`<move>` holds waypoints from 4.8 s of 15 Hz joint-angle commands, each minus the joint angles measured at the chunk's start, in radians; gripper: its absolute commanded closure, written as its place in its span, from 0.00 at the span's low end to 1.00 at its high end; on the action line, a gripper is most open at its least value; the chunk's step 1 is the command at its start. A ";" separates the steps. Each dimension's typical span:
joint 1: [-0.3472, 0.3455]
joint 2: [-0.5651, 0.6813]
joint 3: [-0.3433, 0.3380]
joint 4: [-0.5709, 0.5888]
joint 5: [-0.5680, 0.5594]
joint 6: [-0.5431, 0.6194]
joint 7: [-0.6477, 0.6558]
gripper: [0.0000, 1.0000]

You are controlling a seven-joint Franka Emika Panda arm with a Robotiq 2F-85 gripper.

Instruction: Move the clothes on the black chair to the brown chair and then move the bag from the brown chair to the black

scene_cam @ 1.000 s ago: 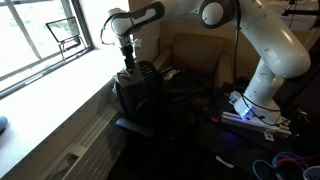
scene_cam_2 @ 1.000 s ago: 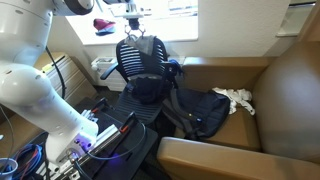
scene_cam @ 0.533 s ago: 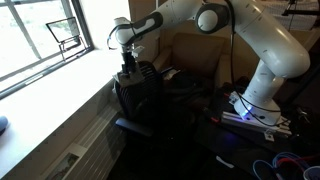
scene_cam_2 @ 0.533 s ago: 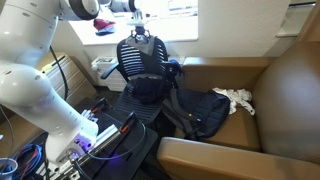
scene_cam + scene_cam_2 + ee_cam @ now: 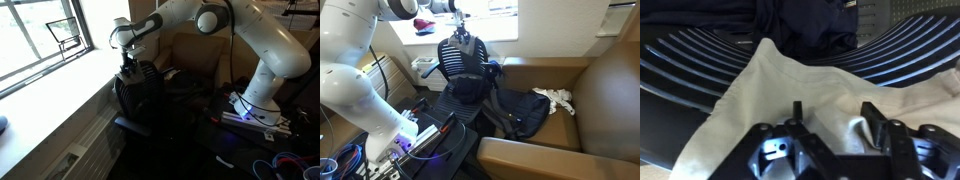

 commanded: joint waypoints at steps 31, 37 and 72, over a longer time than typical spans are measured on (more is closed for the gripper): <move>-0.143 -0.689 -0.215 -0.620 -0.208 0.366 0.340 0.99; -0.238 -0.662 -0.372 -0.783 -0.287 0.418 0.524 0.99; -0.602 -0.558 -0.509 -0.787 -0.036 0.262 0.646 0.24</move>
